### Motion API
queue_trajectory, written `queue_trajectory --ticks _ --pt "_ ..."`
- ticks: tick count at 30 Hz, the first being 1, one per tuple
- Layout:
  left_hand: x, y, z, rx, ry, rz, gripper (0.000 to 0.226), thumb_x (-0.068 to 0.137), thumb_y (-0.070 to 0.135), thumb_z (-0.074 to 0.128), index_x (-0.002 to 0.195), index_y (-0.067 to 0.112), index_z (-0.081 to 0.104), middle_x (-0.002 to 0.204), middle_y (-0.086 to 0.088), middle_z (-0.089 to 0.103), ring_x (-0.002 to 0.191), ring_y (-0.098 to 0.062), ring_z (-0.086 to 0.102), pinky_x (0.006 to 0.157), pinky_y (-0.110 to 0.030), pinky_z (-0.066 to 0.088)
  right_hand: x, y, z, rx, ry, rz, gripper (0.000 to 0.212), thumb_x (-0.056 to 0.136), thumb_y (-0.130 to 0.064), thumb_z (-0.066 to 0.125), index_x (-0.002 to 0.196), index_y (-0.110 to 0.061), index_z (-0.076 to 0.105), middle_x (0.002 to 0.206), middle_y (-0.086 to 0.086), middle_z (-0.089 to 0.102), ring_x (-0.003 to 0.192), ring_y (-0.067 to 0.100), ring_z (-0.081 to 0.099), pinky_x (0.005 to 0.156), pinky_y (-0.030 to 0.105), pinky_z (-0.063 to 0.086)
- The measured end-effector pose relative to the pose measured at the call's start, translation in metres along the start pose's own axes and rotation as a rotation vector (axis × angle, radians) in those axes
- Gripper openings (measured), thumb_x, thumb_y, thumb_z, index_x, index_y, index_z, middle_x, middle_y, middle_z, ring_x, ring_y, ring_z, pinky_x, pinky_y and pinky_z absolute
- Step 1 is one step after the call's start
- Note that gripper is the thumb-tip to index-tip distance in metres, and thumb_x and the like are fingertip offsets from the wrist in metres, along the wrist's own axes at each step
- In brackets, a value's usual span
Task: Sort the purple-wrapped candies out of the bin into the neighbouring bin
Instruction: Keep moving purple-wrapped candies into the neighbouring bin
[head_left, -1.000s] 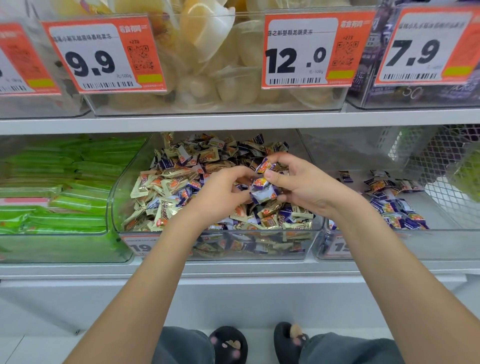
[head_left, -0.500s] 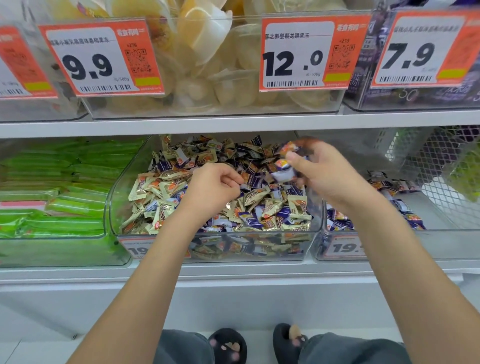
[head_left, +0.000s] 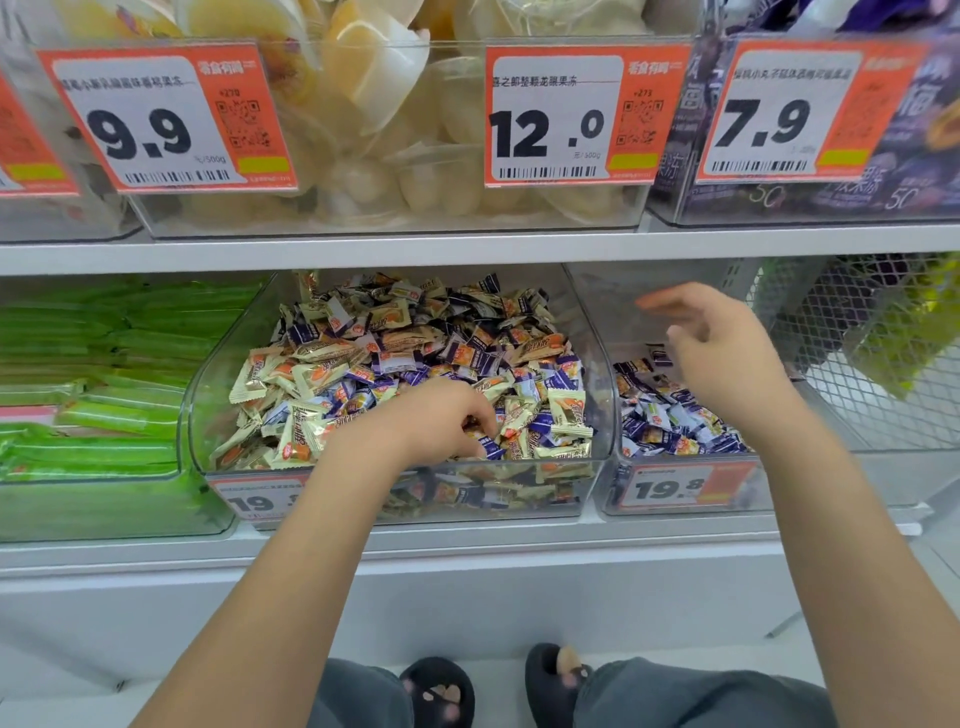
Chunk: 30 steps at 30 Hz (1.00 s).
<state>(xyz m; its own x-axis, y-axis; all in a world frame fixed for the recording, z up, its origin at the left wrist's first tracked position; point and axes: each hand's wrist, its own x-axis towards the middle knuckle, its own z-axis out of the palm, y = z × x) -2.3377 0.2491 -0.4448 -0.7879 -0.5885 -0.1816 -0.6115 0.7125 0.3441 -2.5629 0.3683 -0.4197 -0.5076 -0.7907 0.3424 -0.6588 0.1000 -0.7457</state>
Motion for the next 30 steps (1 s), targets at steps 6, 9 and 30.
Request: queue_trajectory --ticks 6,9,30 --pt "-0.002 0.001 -0.001 -0.056 0.286 0.013 0.015 0.086 0.026 0.067 0.091 0.021 0.054 0.087 0.006 0.054 0.074 -0.015 0.051 0.06 -0.025 0.043 -0.006 -0.011 0.007 0.07 -0.004 -0.029 0.032 0.091 -0.002 0.053 0.092 -0.03 0.066 0.095 -0.012 0.067 0.087 0.008 0.062 0.083 0.038 0.054" --pt "-0.008 0.01 -0.009 -0.345 0.532 0.074 0.02 0.079 0.025 0.074 0.082 0.025 0.054 0.08 0.008 0.058 0.065 -0.011 0.054 0.059 -0.021 0.046 -0.012 -0.033 0.023 0.148 -0.091 -0.182 0.02 0.086 -0.017 0.066 0.094 -0.035 0.066 0.09 -0.016 0.067 0.078 0.001 0.063 0.077 0.024 0.054" --pt "0.031 0.002 0.014 0.212 0.394 -0.031 0.032 0.089 0.046 0.055 0.118 0.033 0.053 0.123 0.004 0.055 0.119 -0.025 0.044 0.095 -0.048 0.033 -0.009 -0.04 0.036 -0.094 0.12 -0.242 0.019 0.087 -0.009 0.061 0.094 -0.024 0.071 0.088 -0.012 0.066 0.083 0.003 0.054 0.078 0.014 0.04"
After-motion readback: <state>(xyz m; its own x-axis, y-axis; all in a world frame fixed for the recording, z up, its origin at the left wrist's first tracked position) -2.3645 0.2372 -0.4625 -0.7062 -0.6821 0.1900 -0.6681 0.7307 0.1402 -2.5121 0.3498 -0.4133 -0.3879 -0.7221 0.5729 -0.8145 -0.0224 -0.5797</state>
